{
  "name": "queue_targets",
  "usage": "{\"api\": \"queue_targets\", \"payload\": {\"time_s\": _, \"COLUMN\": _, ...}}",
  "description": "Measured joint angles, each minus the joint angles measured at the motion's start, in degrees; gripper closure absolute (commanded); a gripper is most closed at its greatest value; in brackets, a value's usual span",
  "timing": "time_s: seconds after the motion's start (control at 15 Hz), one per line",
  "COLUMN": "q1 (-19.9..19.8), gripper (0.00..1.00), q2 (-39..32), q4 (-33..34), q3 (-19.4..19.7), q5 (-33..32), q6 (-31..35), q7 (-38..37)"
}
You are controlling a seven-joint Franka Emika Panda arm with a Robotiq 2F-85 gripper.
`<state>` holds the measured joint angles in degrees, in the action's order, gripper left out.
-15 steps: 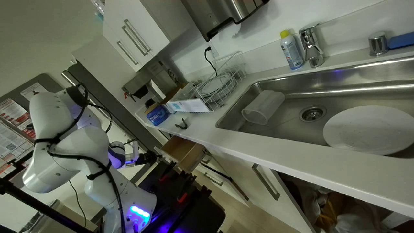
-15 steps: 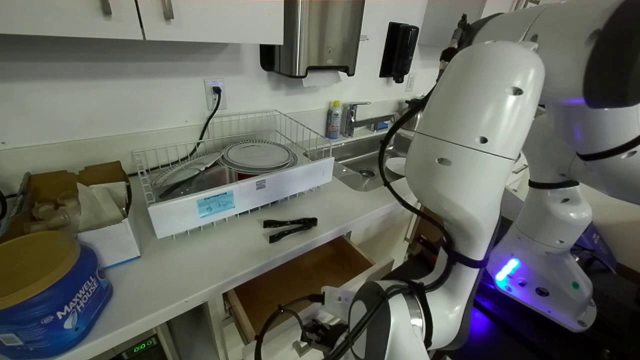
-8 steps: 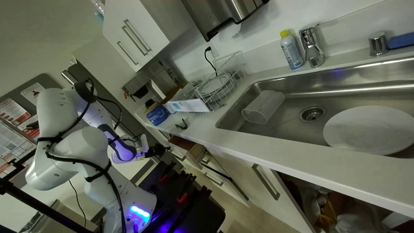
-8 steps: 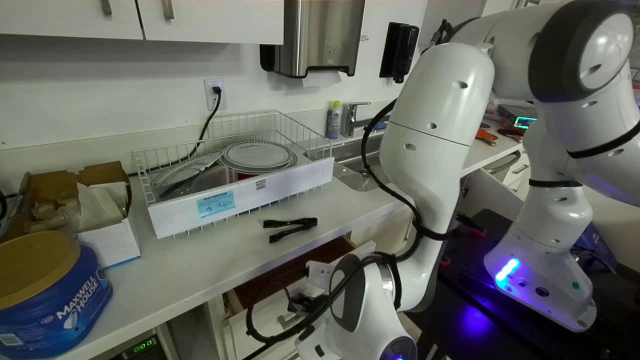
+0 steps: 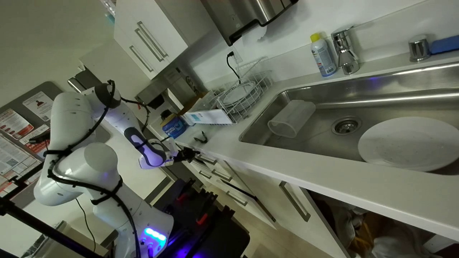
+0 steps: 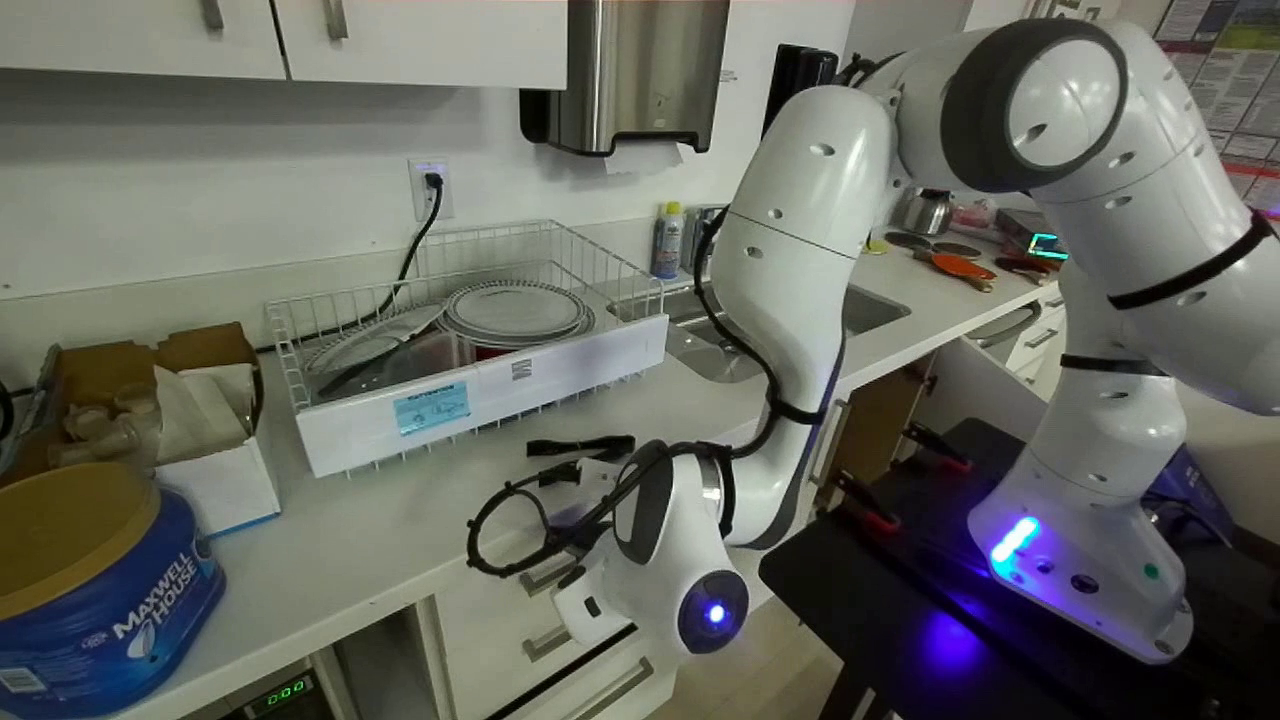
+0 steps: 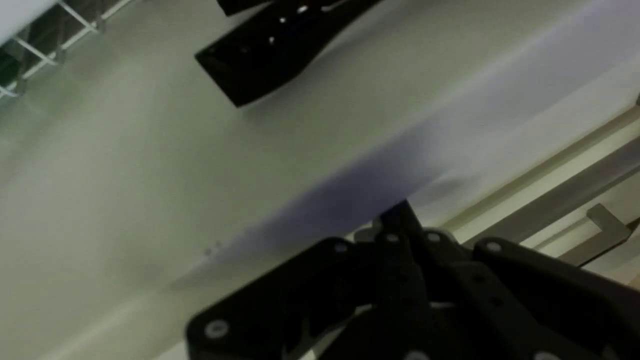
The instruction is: Remove the black tongs from the open drawer then close the drawer
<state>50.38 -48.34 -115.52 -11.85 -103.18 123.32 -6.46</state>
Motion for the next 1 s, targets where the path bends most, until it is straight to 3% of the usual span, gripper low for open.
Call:
{"api": "queue_targets", "payload": {"time_s": 0.27, "q1": -3.16, "gripper": 1.0, "q2": 0.96, "q4": 1.02, "q3": -6.33, "q5": 3.41, "q6": -0.03, "q7": 4.77}}
{"api": "queue_targets", "payload": {"time_s": 0.4, "q1": -3.38, "gripper": 1.0, "q2": 3.39, "q4": 0.42, "q3": -10.66, "q5": 10.66, "q6": -1.07, "q7": 10.4}}
{"api": "queue_targets", "payload": {"time_s": 0.67, "q1": -2.23, "gripper": 1.0, "q2": 11.12, "q4": -1.8, "q3": -18.55, "q5": 28.15, "q6": -10.45, "q7": 20.48}}
{"api": "queue_targets", "payload": {"time_s": 1.0, "q1": 0.91, "gripper": 1.0, "q2": 20.81, "q4": -3.4, "q3": -22.72, "q5": 40.1, "q6": -19.83, "q7": 24.49}}
